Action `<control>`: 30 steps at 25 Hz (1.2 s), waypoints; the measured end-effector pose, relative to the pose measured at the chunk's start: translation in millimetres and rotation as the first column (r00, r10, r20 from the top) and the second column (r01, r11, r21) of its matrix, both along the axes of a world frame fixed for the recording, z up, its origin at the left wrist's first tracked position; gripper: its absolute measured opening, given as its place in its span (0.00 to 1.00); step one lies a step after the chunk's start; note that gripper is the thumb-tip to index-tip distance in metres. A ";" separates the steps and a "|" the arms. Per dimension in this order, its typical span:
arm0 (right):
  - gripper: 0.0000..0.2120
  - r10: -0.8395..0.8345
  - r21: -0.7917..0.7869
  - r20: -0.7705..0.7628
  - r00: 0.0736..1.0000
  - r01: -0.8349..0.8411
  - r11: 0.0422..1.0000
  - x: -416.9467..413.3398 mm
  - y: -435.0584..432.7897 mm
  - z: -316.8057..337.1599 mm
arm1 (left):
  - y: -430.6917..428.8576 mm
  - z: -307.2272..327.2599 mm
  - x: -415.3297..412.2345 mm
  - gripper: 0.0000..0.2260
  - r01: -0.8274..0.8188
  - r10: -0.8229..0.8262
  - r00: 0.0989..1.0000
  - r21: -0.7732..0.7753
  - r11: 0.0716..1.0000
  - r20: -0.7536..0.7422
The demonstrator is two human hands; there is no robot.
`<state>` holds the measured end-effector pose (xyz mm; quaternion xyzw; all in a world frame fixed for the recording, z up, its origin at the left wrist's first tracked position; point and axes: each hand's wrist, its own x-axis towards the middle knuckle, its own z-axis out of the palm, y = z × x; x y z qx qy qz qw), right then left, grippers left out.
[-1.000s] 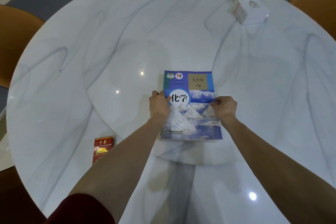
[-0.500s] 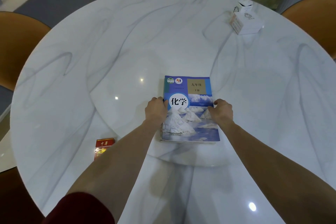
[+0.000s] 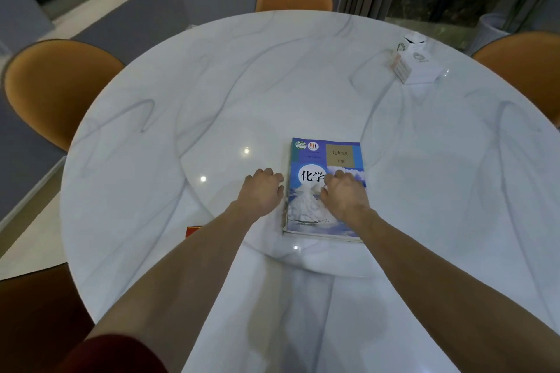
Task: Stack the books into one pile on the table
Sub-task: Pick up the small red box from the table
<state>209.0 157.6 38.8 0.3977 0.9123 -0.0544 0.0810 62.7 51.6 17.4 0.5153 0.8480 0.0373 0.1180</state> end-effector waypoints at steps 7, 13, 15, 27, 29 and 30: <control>0.16 0.159 -0.076 -0.004 0.987 -0.159 0.984 -34.8 -67.8 5.4 | -73.2 6.3 -12.7 0.16 -0.001 -0.002 0.998 -0.053 0.999 -0.069; 0.17 0.271 -0.111 -0.036 0.962 -0.274 0.955 -62.5 -125.4 -4.1 | -140.9 -6.7 -31.1 0.16 -0.094 0.093 0.995 -0.062 0.994 -0.024; 0.17 0.291 -0.142 -0.026 0.956 -0.292 0.946 -72.6 -142.5 -9.2 | -160.0 -11.4 -37.0 0.17 -0.125 0.125 0.992 -0.051 0.991 -0.001; 0.17 0.205 -0.366 -0.052 0.977 -0.209 0.907 -111.6 -204.4 -56.8 | -211.0 -55.1 -65.3 0.37 -0.042 0.037 0.975 0.019 0.999 0.218; 0.18 0.157 -0.400 -0.063 0.986 -0.169 0.901 -114.6 -207.6 -65.2 | -210.4 -61.3 -68.6 0.38 -0.005 0.003 0.975 0.008 1.000 0.222; 0.18 0.126 -0.424 -0.074 0.989 -0.145 0.894 -115.8 -208.7 -68.8 | -209.4 -64.2 -69.9 0.38 0.015 -0.013 0.976 -0.009 1.000 0.216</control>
